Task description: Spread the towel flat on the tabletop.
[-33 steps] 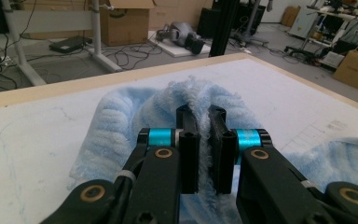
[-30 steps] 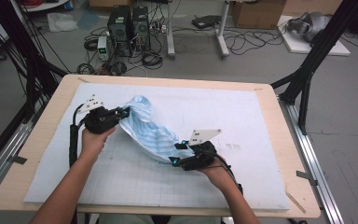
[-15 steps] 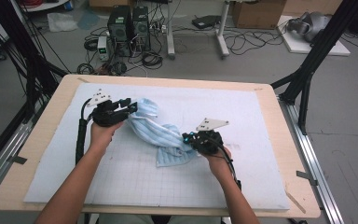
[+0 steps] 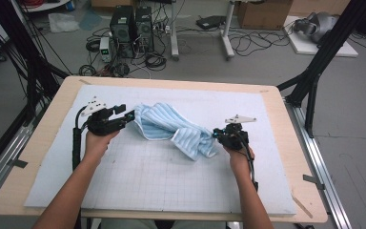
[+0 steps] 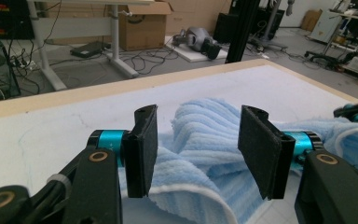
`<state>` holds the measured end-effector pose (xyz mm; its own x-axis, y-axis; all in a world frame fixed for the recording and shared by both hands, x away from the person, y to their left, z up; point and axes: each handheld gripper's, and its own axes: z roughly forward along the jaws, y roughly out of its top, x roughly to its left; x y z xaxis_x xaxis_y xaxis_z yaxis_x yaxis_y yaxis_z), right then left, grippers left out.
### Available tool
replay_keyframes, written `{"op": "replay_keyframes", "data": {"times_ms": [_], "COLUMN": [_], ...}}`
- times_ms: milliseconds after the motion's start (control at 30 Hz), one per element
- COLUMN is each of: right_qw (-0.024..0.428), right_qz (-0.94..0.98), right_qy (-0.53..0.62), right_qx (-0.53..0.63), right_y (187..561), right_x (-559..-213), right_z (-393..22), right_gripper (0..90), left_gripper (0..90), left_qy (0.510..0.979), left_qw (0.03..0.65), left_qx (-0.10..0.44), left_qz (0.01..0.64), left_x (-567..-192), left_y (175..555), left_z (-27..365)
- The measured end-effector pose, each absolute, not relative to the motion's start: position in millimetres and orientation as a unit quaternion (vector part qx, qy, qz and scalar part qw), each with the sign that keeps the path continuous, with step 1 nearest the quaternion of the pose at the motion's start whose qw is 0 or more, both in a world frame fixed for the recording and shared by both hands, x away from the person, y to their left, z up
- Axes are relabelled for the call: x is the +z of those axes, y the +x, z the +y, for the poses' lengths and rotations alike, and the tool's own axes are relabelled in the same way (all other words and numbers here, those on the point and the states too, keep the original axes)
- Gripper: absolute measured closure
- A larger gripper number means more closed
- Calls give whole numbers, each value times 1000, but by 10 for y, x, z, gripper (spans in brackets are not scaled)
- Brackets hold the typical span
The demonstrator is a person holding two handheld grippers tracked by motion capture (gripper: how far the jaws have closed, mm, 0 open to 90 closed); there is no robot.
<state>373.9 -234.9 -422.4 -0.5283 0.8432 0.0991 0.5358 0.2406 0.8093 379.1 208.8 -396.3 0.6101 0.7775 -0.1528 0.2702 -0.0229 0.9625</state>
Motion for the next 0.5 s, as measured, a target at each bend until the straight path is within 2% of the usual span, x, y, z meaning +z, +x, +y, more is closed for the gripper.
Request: {"op": "replay_keyframes", "data": {"times_ms": [67, 267, 333, 500], "right_qw": [174, 158, 127, 129], "right_qz": [751, 762, 774, 813], "right_qy": [441, 427, 389, 380], "right_qx": [459, 460, 483, 423], "right_y": [3727, 3582, 3502, 3491], "right_x": [-4182, -4148, -4165, -4300], "right_z": [-2380, -2365, -2337, -2149], "right_gripper": [647, 507, 437, 391], "left_gripper": [463, 420, 420, 420], "left_qy": [684, 679, 676, 677], "left_qw": [579, 581, 584, 584], "left_qx": [211, 215, 213, 209], "left_qz": [389, 394, 395, 395], "left_x": [-4005, -4098, -4121, -4168], "left_y": [3765, 3649, 3629, 3607], "left_z": [2132, 2245, 2274, 2313]}}
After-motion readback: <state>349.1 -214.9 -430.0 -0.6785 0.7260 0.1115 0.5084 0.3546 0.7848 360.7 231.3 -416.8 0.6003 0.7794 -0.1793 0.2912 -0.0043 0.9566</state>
